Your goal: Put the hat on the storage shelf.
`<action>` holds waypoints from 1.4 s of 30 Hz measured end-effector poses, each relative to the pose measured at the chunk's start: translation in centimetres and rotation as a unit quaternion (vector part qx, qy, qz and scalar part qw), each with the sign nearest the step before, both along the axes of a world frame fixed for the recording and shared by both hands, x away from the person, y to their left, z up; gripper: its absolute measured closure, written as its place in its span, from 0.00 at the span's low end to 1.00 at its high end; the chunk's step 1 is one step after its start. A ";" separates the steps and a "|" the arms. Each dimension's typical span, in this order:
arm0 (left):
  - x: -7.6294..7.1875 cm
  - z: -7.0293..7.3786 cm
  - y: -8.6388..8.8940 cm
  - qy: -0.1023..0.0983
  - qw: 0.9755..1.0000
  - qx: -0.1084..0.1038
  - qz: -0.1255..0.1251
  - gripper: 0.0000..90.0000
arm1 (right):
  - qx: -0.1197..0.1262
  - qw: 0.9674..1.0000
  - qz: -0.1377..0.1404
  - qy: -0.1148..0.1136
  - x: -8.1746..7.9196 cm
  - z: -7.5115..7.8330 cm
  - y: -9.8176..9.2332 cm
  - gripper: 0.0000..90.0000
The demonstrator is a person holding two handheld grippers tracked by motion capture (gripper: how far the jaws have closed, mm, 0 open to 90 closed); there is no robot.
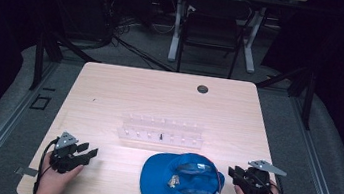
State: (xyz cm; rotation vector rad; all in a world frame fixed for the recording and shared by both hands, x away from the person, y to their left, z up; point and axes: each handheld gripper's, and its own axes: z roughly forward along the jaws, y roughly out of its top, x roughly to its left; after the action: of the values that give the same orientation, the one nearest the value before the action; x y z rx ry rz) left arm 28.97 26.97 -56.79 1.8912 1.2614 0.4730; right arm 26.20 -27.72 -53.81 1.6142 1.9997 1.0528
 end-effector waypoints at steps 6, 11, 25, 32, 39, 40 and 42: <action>-0.2 0.3 -0.4 0.006 1.000 0.004 -0.007 0.59 | -0.007 0.998 0.010 0.068 0.4 0.7 1.1 0.77; -0.3 0.3 -0.4 0.008 1.000 0.003 -0.009 0.58 | -0.008 0.992 0.007 0.124 0.9 0.8 1.6 0.74; -0.3 0.2 -0.7 0.007 1.000 -0.002 -0.014 0.57 | -0.016 0.981 0.024 0.191 2.5 2.4 0.8 0.74; -0.3 0.2 -0.8 0.008 1.000 -0.004 -0.017 0.57 | -0.027 0.976 0.030 0.216 3.4 2.7 1.1 0.73; -0.3 0.1 -0.8 0.013 1.000 0.001 -0.021 0.57 | -0.031 0.969 0.025 0.242 4.1 2.3 1.3 0.74; -0.3 0.2 -0.8 0.015 1.000 0.003 -0.022 0.57 | -0.034 0.967 0.025 0.251 4.2 2.2 1.3 0.74; -0.3 0.1 -0.8 0.016 1.000 0.003 -0.023 0.57 | -0.037 0.965 0.025 0.259 4.4 1.9 1.4 0.74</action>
State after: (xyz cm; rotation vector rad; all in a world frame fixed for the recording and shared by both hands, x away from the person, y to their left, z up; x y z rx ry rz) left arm 28.71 26.14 -56.66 1.9344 1.2356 0.4248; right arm 30.60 -26.28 -51.86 1.9536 2.3776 0.5956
